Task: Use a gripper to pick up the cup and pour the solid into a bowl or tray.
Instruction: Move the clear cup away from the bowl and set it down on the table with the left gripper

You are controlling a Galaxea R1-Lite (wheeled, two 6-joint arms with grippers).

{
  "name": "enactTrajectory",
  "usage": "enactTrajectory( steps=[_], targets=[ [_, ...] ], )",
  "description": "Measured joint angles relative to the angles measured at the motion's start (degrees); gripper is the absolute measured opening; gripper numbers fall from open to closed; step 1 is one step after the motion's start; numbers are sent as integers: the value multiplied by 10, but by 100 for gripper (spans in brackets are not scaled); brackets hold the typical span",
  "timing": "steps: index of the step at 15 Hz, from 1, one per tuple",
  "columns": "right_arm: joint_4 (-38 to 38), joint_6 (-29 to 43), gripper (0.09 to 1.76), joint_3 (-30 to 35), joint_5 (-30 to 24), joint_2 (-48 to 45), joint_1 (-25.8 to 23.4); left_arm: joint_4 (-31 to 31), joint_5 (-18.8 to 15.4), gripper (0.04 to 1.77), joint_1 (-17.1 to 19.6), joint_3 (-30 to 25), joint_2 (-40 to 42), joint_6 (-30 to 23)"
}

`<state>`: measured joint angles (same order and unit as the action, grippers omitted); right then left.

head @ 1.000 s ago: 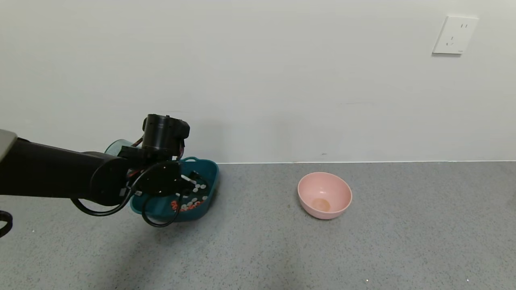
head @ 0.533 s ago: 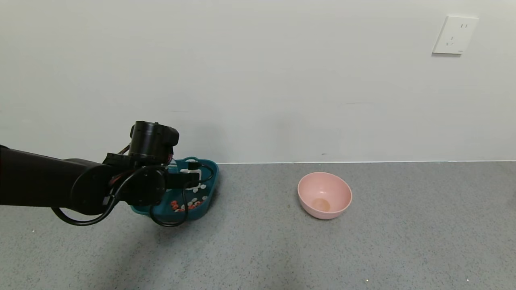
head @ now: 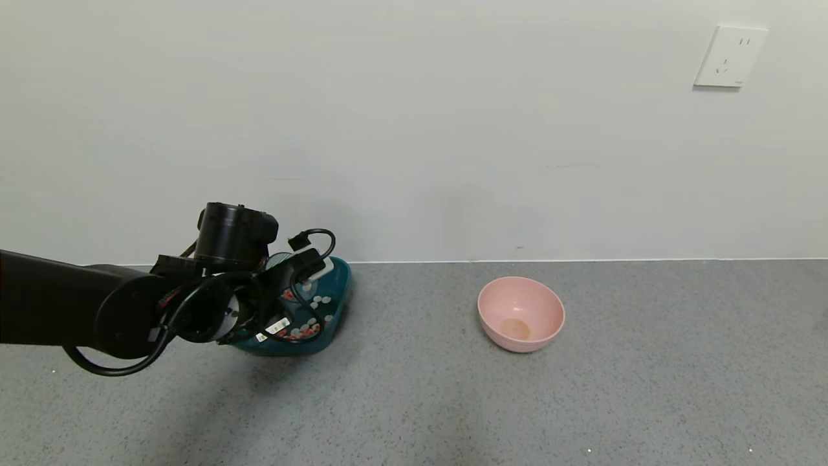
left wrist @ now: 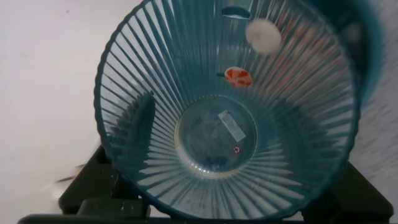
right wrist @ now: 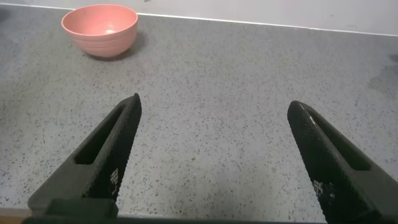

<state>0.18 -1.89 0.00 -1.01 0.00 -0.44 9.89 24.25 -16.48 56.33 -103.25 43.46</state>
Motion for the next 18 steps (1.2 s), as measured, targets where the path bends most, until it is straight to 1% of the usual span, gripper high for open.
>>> enactTrajectory(
  steps=[2,3,5,6,8,12,13,16,18],
  targets=[
    [0,0,171,0,0,0,0,4,-45,132,-1,0,9,-93],
    [0,0,171,0,0,0,0,5,-55,132,-3,0,13,-130],
    [0,0,171,0,0,0,0,15,-61,132,-4,-2,24,-193],
    [0,0,171,0,0,0,0,26,-64,132,-4,-8,32,-208],
    [0,0,171,0,0,0,0,61,-65,132,-3,-33,51,-217],
    [0,0,171,0,0,0,0,181,-59,132,-7,-87,76,-225],
    [0,0,171,0,0,0,0,194,-57,132,-8,-99,77,-228],
    [0,0,171,0,0,0,0,200,-58,132,0,-109,78,-232],
    [0,0,171,0,0,0,0,202,-58,132,5,-111,82,-268]
  ],
)
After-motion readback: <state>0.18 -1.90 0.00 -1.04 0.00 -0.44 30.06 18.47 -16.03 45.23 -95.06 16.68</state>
